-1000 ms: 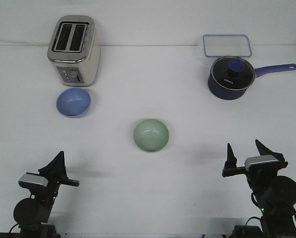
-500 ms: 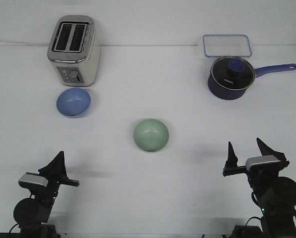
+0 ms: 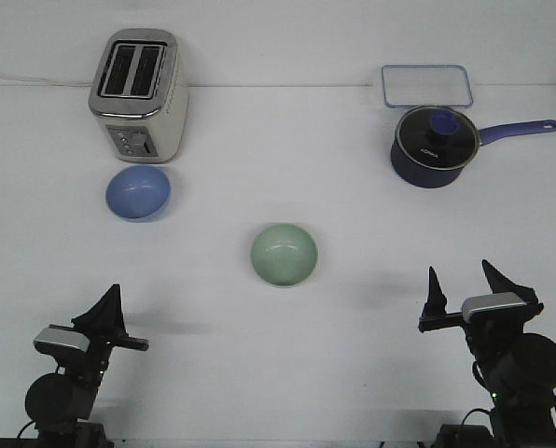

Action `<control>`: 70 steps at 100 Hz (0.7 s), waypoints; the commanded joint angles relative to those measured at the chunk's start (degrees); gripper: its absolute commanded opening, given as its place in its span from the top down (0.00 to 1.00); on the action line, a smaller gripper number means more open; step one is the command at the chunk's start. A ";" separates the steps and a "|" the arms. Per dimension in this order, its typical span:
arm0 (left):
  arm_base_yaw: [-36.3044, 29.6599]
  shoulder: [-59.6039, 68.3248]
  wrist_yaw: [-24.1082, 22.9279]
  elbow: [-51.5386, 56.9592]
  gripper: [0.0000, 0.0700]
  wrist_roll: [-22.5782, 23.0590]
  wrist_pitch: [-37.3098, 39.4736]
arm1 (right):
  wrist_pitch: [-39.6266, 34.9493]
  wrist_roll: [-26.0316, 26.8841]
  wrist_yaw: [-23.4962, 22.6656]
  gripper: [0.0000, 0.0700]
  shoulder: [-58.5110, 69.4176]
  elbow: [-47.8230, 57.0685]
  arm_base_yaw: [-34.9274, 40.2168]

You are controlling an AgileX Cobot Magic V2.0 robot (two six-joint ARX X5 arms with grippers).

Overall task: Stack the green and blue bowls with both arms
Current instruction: 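Raise the left gripper from rest, then reach the left gripper toward the light blue bowl by the toaster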

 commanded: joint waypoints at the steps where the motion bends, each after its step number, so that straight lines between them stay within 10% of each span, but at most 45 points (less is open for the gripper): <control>1: 0.04 -0.13 -0.02 0.52 0.98 -1.44 0.83 | 0.61 -0.26 0.20 0.14 -0.04 0.07 0.00; 70: 0.04 34.21 -0.63 47.69 0.98 -2.82 -35.54 | 0.61 -0.26 0.22 0.14 -0.04 0.07 0.00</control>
